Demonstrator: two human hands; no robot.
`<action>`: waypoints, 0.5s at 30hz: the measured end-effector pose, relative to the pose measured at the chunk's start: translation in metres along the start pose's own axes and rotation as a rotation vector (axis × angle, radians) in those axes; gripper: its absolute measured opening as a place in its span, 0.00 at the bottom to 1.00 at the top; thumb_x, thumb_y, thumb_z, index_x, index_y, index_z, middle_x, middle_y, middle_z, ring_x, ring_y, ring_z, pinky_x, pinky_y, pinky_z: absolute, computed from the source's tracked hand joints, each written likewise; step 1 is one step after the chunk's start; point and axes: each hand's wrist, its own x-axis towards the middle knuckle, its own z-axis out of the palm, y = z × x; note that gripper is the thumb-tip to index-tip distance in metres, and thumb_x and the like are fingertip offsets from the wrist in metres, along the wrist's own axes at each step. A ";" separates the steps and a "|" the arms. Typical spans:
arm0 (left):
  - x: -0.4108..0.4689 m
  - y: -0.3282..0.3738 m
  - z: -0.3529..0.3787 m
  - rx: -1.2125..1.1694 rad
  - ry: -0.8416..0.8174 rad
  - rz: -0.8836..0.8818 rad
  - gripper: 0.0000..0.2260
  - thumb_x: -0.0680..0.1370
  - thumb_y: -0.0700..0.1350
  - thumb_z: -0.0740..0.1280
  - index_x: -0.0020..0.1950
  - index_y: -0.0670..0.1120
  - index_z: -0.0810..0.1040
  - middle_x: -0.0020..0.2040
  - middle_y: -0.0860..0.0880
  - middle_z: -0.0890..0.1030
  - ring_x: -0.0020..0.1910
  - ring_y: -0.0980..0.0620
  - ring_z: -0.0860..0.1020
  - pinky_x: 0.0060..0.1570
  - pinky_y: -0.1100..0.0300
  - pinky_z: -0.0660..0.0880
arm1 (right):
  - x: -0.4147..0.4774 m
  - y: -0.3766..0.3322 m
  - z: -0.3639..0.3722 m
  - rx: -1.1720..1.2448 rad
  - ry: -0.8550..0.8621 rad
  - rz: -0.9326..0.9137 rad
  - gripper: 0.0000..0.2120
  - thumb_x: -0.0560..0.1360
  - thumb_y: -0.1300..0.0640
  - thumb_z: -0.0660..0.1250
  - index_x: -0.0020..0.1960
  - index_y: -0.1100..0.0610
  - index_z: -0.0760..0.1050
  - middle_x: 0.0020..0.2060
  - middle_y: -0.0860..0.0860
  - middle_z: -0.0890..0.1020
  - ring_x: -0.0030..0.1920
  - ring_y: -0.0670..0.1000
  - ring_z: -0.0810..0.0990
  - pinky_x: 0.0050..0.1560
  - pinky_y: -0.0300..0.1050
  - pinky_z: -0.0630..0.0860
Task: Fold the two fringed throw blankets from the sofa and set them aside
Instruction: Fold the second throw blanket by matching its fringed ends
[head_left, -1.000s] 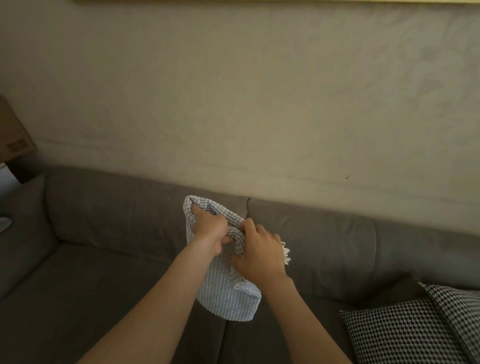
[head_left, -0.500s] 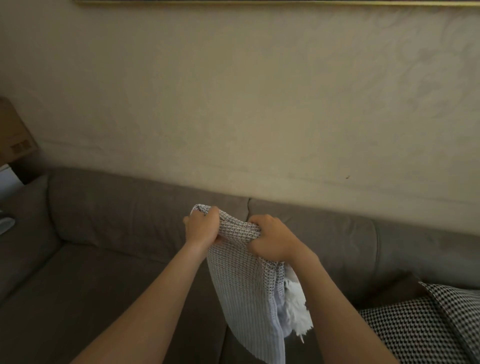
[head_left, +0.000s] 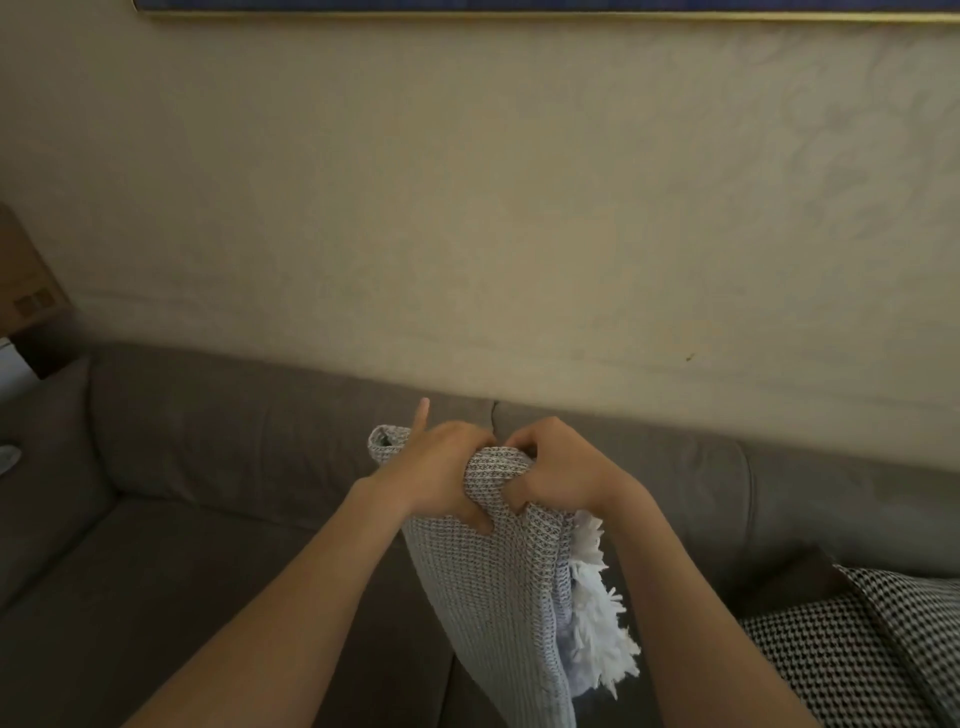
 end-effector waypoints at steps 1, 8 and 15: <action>-0.001 0.001 -0.003 -0.028 0.007 -0.009 0.35 0.58 0.69 0.82 0.61 0.59 0.80 0.57 0.59 0.84 0.63 0.53 0.80 0.79 0.37 0.60 | 0.000 0.001 -0.004 0.000 -0.005 -0.002 0.13 0.59 0.60 0.78 0.43 0.53 0.85 0.37 0.51 0.88 0.36 0.50 0.86 0.34 0.51 0.80; -0.005 0.024 -0.021 -0.126 0.033 -0.055 0.19 0.60 0.63 0.84 0.42 0.55 0.85 0.36 0.59 0.84 0.35 0.62 0.80 0.35 0.57 0.78 | -0.003 0.007 -0.023 -0.323 -0.166 0.089 0.28 0.61 0.59 0.83 0.59 0.47 0.78 0.49 0.44 0.82 0.48 0.51 0.83 0.45 0.46 0.78; -0.004 0.003 -0.029 -0.189 0.048 -0.141 0.27 0.61 0.68 0.83 0.37 0.46 0.80 0.34 0.52 0.84 0.33 0.51 0.81 0.34 0.53 0.74 | -0.007 0.044 -0.004 -0.023 0.164 -0.046 0.14 0.63 0.59 0.77 0.49 0.52 0.84 0.41 0.48 0.87 0.42 0.49 0.86 0.45 0.58 0.83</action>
